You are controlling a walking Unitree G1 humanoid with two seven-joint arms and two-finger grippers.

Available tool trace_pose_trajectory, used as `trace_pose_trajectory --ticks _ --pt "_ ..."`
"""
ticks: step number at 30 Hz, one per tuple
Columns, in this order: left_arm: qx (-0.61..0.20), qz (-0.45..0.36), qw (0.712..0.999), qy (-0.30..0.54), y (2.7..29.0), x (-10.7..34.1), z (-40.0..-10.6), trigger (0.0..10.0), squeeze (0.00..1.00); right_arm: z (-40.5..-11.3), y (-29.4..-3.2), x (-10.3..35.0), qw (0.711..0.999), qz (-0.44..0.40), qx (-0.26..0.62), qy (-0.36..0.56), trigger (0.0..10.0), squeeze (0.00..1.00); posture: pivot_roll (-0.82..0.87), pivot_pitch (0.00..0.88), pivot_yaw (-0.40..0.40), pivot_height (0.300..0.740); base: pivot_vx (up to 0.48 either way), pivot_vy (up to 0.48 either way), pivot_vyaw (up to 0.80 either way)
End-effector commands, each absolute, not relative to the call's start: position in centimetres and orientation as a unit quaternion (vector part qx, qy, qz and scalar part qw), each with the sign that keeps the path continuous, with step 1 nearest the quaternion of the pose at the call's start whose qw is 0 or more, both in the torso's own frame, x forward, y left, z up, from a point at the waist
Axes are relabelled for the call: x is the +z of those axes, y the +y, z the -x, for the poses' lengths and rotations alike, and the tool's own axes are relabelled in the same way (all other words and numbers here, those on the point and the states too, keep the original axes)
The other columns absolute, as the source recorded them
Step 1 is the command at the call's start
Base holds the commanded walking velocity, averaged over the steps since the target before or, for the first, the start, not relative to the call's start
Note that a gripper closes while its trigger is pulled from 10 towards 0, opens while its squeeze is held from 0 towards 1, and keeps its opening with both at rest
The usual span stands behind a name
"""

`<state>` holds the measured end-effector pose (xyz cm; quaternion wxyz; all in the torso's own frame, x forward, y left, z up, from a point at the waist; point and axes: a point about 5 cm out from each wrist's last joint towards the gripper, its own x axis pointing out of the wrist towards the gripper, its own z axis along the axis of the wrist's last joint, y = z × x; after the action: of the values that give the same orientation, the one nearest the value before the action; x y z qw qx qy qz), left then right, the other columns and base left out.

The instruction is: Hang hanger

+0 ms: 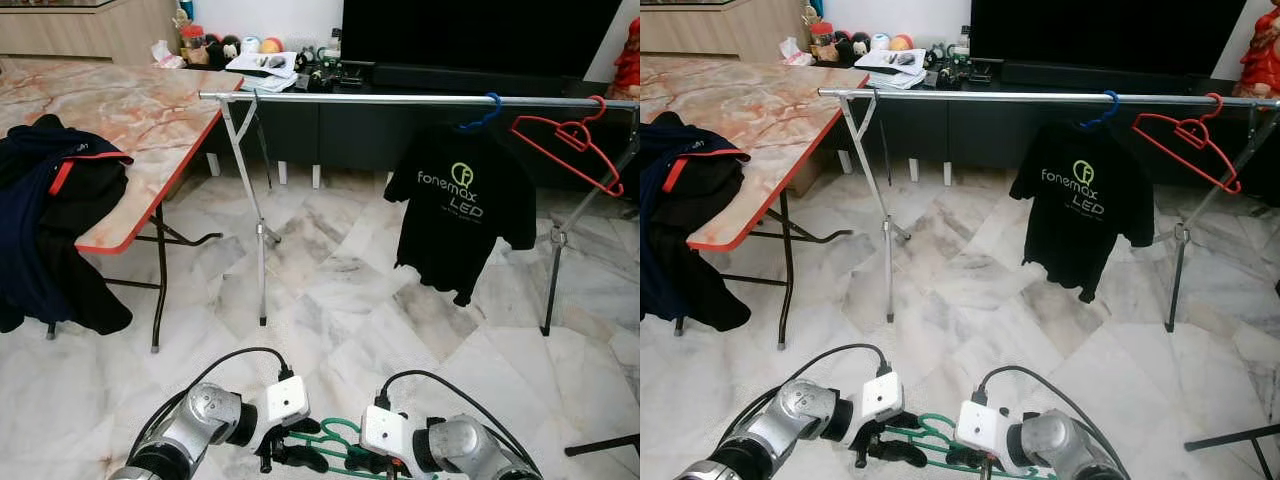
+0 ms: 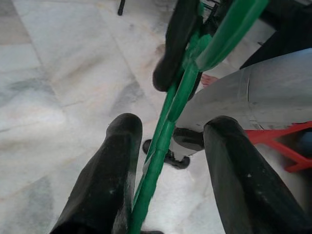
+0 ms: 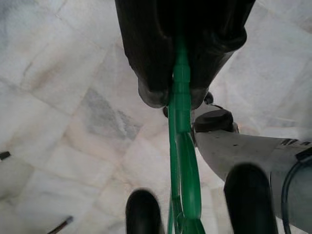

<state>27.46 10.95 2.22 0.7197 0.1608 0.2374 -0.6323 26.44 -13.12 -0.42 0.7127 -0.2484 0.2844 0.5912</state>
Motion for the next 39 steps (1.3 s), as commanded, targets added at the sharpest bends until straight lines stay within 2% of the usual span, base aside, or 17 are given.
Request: trace_pose_trajectory --ticks 1,2,4,29,30,31,32,33,38,39 --pt "-0.637 -0.155 0.713 0.248 11.0 2.0 -27.3 3.4 0.0 -27.2 -12.7 0.4 0.724 0.243 0.589 0.264 10.0 0.0 0.02 0.087 -0.004 0.74 0.0 0.0 0.0" --pt "-0.638 -0.152 0.712 0.249 10.9 2.0 -27.2 1.5 0.0 -27.3 -12.6 0.5 0.724 0.241 0.591 0.262 10.0 0.0 0.02 0.089 -0.003 0.74 0.0 0.0 0.0" --pt "-0.639 -0.148 0.712 0.249 10.9 2.0 -27.2 0.0 0.0 -27.4 -12.5 0.6 0.723 0.24 0.593 0.26 10.0 0.0 0.02 0.089 -0.003 0.74 0.0 0.0 0.0" --pt "-0.638 -0.14 0.715 0.25 10.8 1.9 -27.2 0.0 0.0 -27.7 -12.6 1.0 0.721 0.229 0.598 0.263 10.0 0.0 0.02 0.078 -0.008 0.74 0.0 0.0 0.0" --pt "-0.638 -0.142 0.715 0.25 10.8 1.9 -27.2 0.0 0.0 -27.6 -12.6 1.0 0.721 0.226 0.599 0.265 10.0 0.17 0.02 0.078 -0.008 0.74 0.0 0.0 0.0" --pt "-0.638 -0.148 0.713 0.251 10.9 1.9 -27.2 0.0 0.0 -27.6 -12.6 0.9 0.719 0.224 0.602 0.267 10.0 0.82 0.02 0.075 -0.009 0.74 0.0 0.0 0.0" --pt "-0.638 -0.148 0.713 0.251 10.9 1.9 -27.2 0.0 0.0 -27.6 -12.6 0.9 0.719 0.224 0.602 0.267 10.0 0.82 0.02 0.075 -0.009 0.74 0.0 0.0 0.0" --pt "-0.639 -0.152 0.711 0.252 11.0 1.8 -27.1 0.0 0.0 -27.5 -12.6 0.9 0.714 0.221 0.606 0.271 10.0 1.0 0.02 0.071 -0.008 0.74 0.0 0.0 0.0" --pt "-0.64 -0.158 0.708 0.253 11.1 1.8 -27.1 0.0 0.0 -26.9 -13.1 0.6 0.694 0.216 0.622 0.291 10.0 1.0 0.02 0.065 -0.009 0.74 0.0 0.0 0.0" --pt "-0.64 -0.16 0.707 0.254 11.3 1.7 -27.1 0.0 0.0 -26.6 -13.6 0.2 0.674 0.237 0.627 0.309 10.0 1.0 0.02 0.065 -0.009 0.74 0.0 0.0 0.0"
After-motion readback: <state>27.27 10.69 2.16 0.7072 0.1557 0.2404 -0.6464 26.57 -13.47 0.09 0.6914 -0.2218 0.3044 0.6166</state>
